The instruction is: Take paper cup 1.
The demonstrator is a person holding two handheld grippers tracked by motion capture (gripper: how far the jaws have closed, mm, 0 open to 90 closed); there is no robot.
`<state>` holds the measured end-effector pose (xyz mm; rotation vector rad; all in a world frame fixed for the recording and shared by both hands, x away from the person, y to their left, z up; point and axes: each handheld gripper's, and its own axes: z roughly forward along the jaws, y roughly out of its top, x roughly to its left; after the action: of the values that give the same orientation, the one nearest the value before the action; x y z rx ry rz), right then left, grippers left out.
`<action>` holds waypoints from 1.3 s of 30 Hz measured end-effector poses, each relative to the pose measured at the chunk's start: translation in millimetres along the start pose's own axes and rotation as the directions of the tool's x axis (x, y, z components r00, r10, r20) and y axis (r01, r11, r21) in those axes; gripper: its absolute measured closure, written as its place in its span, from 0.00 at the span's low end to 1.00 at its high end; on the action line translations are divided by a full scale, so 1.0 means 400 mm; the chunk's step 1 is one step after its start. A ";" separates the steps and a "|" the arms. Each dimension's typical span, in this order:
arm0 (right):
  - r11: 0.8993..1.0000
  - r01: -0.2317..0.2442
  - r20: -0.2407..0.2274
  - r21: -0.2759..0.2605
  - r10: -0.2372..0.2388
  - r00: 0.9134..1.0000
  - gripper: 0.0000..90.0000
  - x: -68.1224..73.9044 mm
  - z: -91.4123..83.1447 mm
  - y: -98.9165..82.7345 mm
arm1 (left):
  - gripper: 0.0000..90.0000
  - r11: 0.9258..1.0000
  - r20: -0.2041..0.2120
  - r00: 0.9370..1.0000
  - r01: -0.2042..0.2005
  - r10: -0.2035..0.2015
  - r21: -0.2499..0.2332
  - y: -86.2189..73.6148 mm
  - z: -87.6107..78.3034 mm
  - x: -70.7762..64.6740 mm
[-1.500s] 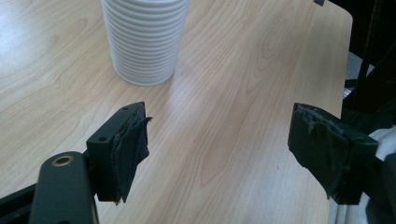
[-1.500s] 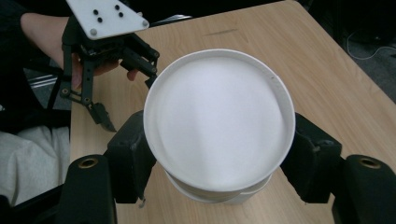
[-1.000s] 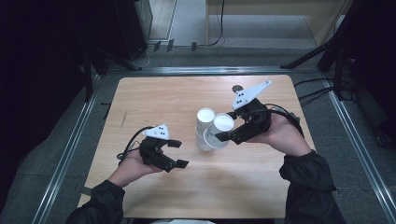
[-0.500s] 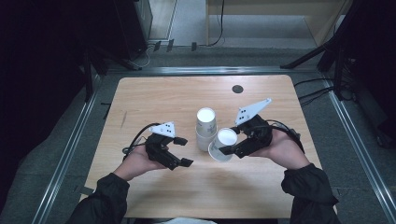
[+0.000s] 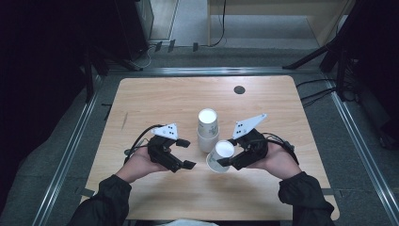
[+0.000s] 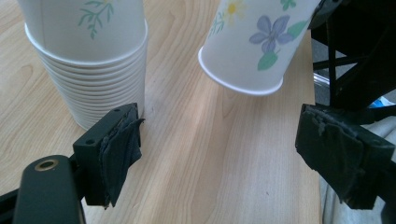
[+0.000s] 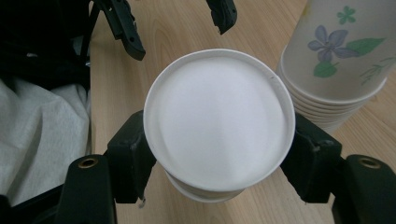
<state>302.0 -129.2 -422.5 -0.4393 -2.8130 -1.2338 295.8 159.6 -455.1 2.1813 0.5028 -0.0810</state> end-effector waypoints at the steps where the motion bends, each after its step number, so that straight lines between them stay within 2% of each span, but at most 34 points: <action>1: 1.000 0.004 -0.006 -0.003 -0.004 1.000 0.37 0.000 0.003 -0.002 | 0.16 1.000 -0.001 1.000 -0.003 0.003 0.001 0.000 0.001 -0.001; 4: 1.000 -0.011 -0.026 -0.019 0.010 1.000 0.37 0.001 0.011 -0.006 | 0.16 1.000 0.008 1.000 0.002 -0.002 -0.001 -0.004 0.003 -0.003; 9: 0.999 0.002 -0.044 -0.038 -0.003 0.999 0.37 0.005 0.026 -0.002 | 0.16 1.000 0.021 1.000 -0.001 0.002 -0.010 -0.007 0.012 -0.013; 17: 0.997 0.008 -0.101 -0.077 -0.015 0.995 0.37 0.016 0.040 0.021 | 0.16 0.999 0.052 0.999 -0.007 0.009 -0.043 -0.011 0.018 -0.031; 22: 0.997 0.016 -0.113 -0.080 -0.025 0.993 0.37 0.020 0.053 0.033 | 0.17 0.998 0.067 0.998 -0.011 0.016 -0.062 -0.012 0.022 -0.043; 28: 0.994 0.010 -0.143 -0.107 -0.025 0.989 0.37 0.023 0.067 0.050 | 0.19 0.998 0.063 0.997 -0.035 0.039 -0.057 -0.014 0.031 -0.056; 31: 0.992 -0.002 -0.160 -0.122 -0.018 0.987 0.37 0.023 0.072 0.059 | 0.24 0.997 0.059 0.997 -0.037 0.041 -0.063 -0.015 0.032 -0.058; 39: 0.991 0.003 -0.176 -0.134 -0.027 0.984 0.38 0.026 0.083 0.068 | 0.24 0.995 0.062 0.997 -0.028 0.035 -0.099 -0.017 0.025 -0.059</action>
<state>301.9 -84.9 -424.1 -0.2967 -2.6011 -1.3949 272.8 148.0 -460.9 2.0833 0.4273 -0.1063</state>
